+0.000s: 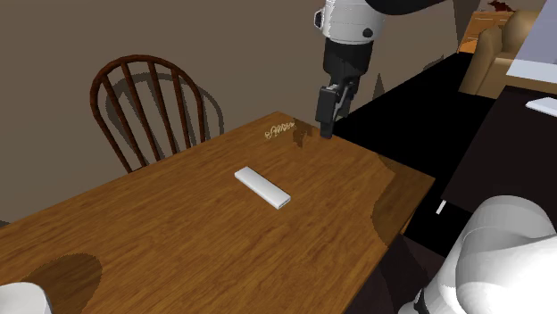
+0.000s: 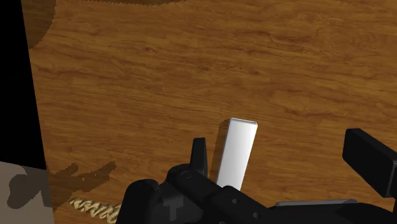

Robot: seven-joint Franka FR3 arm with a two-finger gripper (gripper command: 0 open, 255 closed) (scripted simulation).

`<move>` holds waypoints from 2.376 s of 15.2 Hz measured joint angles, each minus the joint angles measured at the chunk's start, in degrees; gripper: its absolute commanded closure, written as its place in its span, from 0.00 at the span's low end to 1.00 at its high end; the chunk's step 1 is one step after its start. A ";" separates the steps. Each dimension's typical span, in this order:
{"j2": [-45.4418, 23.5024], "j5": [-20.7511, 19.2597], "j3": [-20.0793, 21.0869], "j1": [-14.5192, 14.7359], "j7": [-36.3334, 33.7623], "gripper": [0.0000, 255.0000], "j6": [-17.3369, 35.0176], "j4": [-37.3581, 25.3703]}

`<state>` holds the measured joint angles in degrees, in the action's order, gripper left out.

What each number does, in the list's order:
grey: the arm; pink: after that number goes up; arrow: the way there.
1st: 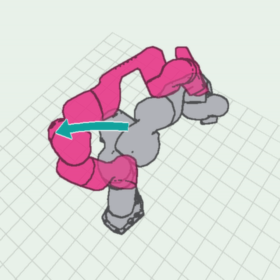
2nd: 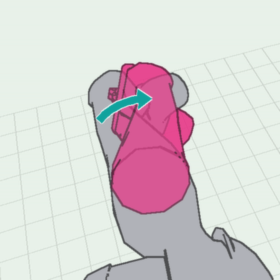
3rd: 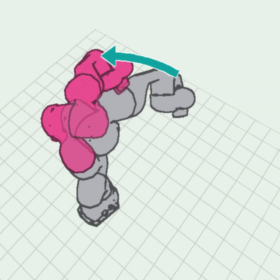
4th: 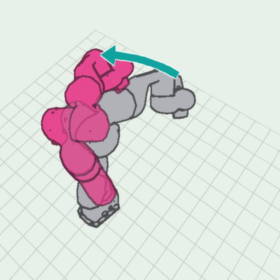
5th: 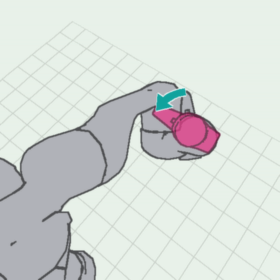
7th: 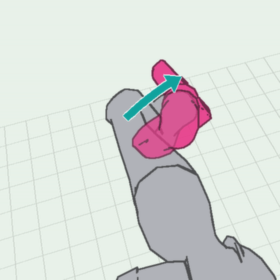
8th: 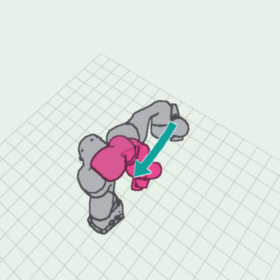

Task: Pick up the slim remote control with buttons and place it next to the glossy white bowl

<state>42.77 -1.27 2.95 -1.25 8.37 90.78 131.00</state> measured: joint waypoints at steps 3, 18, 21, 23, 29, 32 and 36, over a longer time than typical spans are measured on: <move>-1.57 0.17 0.19 -0.01 -0.37 0.00 2.12 0.70; -26.78 0.50 1.28 -0.72 -3.35 0.00 26.49 1.06; -33.66 0.24 1.33 -0.94 -3.81 0.00 30.76 -1.32; -37.94 0.07 1.43 -0.96 -4.29 0.00 33.38 -2.83; -46.77 -0.44 1.48 -0.95 -5.20 0.00 38.60 -6.16; -48.26 -0.61 1.34 -1.07 -5.11 0.00 40.82 -5.43; -49.29 -0.77 1.32 -1.06 -5.23 0.00 42.49 -4.79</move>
<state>-6.52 -2.04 4.26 -2.31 3.14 133.27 126.21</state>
